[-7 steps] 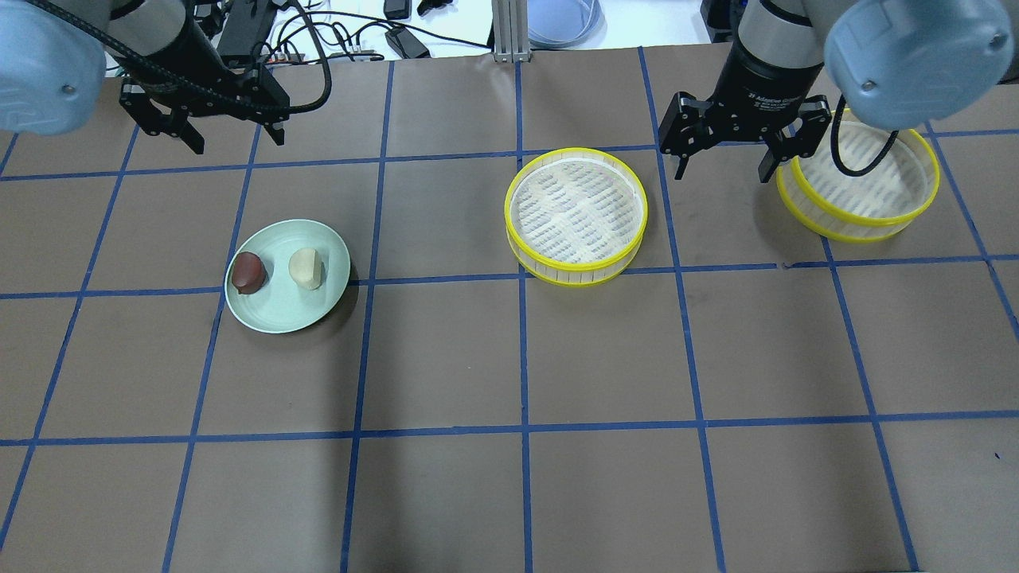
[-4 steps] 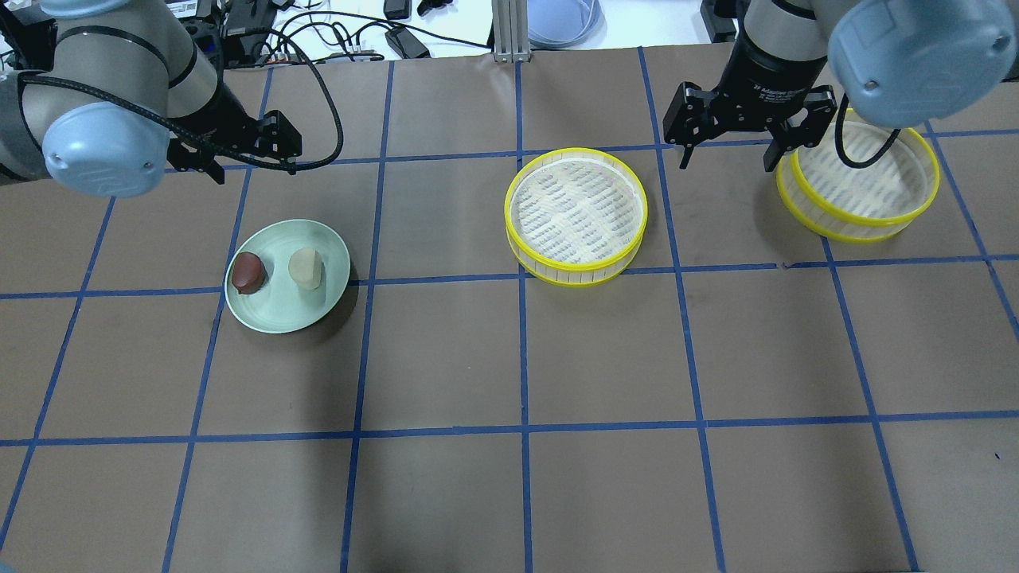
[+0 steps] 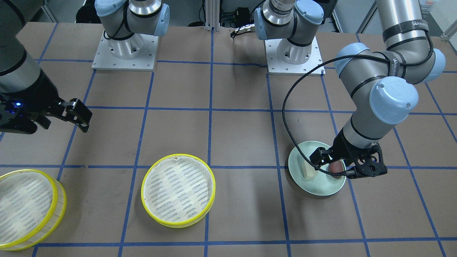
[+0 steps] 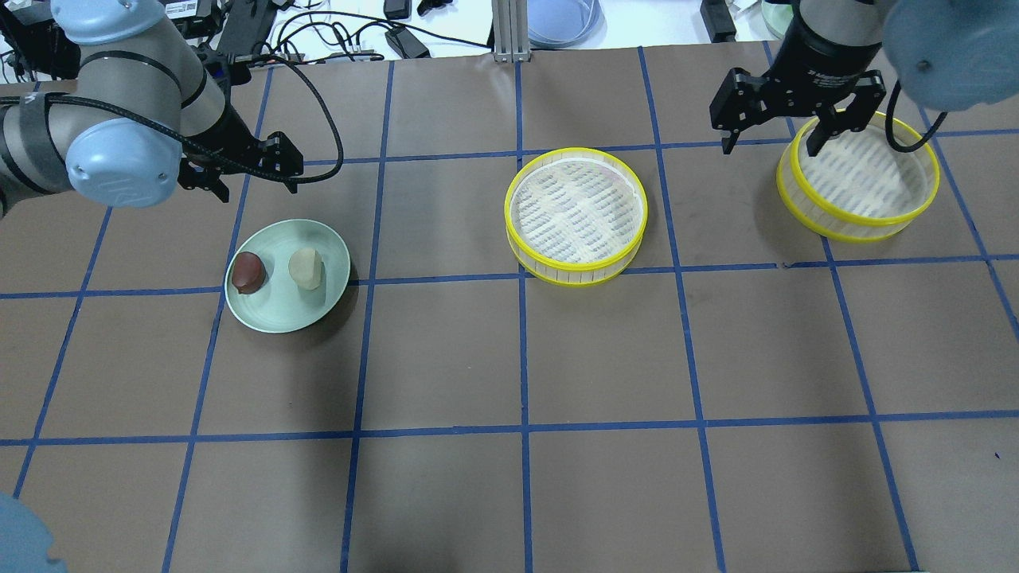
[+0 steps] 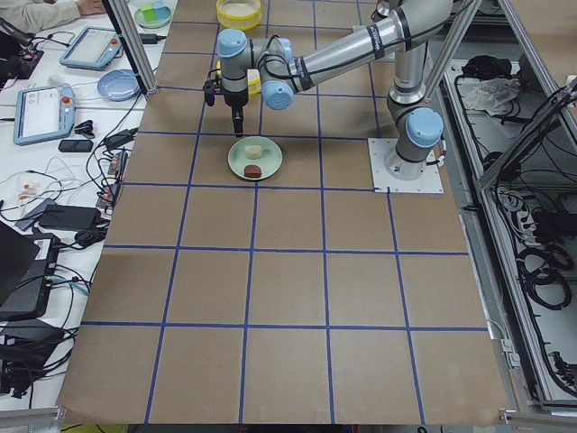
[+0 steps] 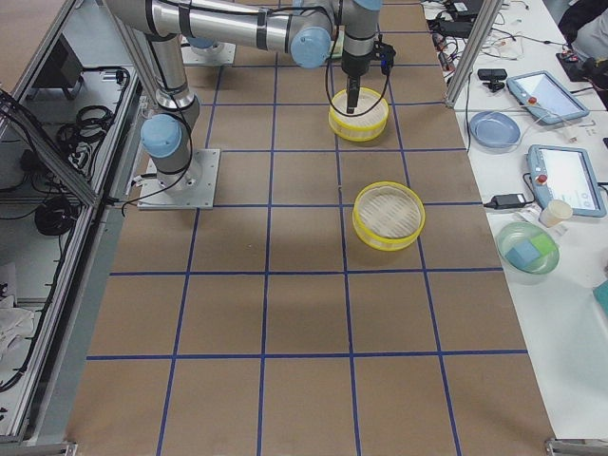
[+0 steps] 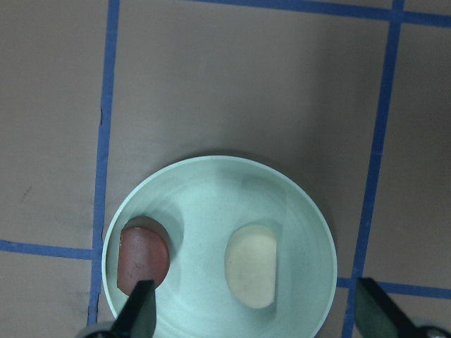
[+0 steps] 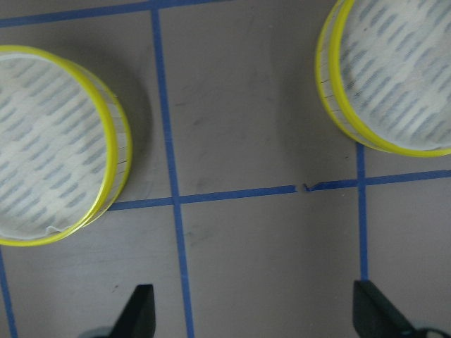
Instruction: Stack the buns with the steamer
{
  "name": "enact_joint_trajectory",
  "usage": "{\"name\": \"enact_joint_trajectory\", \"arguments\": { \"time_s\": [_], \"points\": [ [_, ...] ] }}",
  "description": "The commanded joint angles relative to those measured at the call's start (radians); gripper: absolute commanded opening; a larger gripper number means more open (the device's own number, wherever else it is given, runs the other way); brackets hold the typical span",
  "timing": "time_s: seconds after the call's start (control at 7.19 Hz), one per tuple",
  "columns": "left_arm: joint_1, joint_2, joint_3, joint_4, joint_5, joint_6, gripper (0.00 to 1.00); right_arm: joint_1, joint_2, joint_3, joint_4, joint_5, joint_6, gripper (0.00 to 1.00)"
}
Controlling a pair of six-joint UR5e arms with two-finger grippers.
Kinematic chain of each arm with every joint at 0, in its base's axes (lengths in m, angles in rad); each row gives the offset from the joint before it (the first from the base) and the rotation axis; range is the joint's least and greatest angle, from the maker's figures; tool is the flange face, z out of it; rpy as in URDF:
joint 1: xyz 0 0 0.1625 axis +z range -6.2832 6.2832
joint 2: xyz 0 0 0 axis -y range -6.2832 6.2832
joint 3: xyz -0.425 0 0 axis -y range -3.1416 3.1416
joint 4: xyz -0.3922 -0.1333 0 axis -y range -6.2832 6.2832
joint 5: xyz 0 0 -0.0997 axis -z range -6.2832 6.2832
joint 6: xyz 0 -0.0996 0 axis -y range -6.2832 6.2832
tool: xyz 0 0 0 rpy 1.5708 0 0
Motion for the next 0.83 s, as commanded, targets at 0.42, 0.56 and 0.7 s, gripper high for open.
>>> {"name": "enact_joint_trajectory", "arguments": {
  "time_s": [0.42, 0.56, 0.7],
  "points": [
    [0.002, -0.154, -0.022, 0.002, -0.003, 0.055, 1.00, -0.293, 0.288, -0.108, -0.307, -0.056, -0.365, 1.00],
    [0.002, -0.176, -0.022, -0.001, -0.002, 0.061, 0.68, -0.315, 0.353, -0.135, -0.318, -0.045, -0.416, 1.00],
    [0.002, -0.191, -0.022, -0.003, 0.000, 0.063, 0.23, -0.326, 0.384, -0.140, -0.356, -0.043, -0.455, 1.00]
  ]
}}
